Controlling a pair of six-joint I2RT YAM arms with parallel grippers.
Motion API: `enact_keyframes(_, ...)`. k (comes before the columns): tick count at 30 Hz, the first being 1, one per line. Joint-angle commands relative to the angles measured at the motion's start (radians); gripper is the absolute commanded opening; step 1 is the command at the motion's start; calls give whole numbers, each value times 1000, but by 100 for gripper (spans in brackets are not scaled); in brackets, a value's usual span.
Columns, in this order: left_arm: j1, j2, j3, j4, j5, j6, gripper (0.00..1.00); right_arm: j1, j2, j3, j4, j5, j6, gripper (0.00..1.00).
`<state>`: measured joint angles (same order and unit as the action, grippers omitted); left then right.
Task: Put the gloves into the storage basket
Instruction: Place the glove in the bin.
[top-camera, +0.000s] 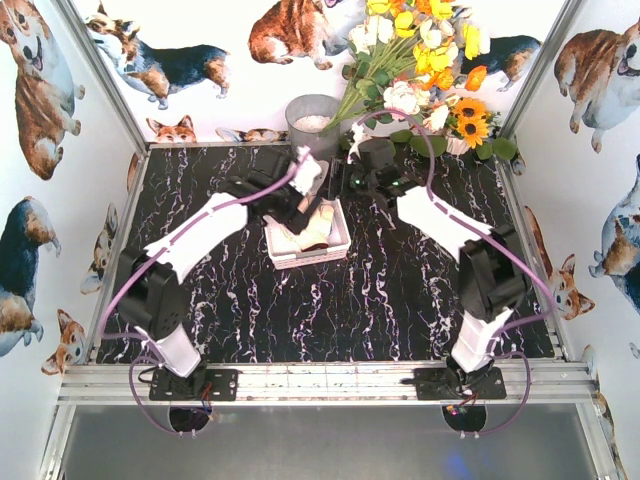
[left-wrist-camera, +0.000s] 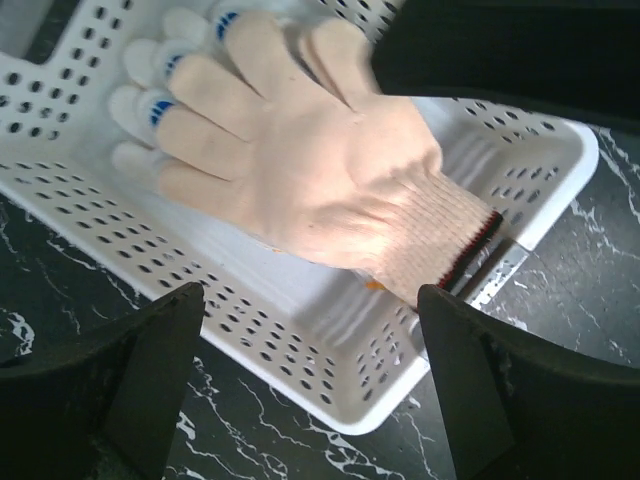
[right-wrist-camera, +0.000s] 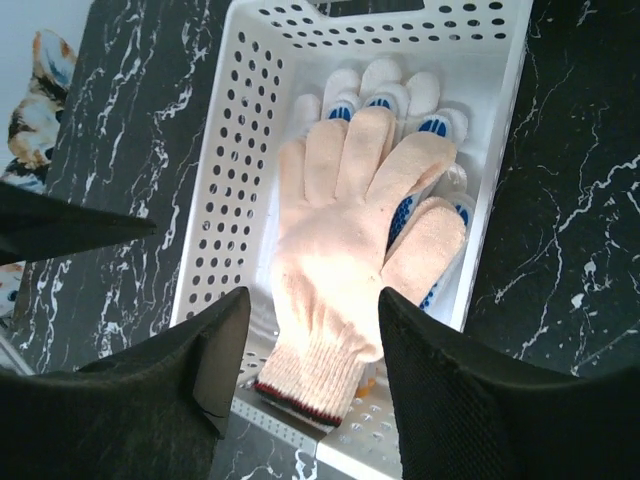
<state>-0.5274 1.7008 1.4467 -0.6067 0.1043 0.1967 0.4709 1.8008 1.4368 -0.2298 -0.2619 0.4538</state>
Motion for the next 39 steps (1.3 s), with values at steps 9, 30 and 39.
enact_keyframes(9, 64, 27, -106, 295, 196, -369, 50, 48, -112, -119, -69, -45, 82, 31)
enact_keyframes(30, 66, 185, -53, 260, 119, -365, 44, 107, 44, -67, -258, -72, 67, 44)
enact_keyframes(39, 67, 191, -48, 254, 86, -352, 44, 107, 100, -71, -169, -95, 122, 32)
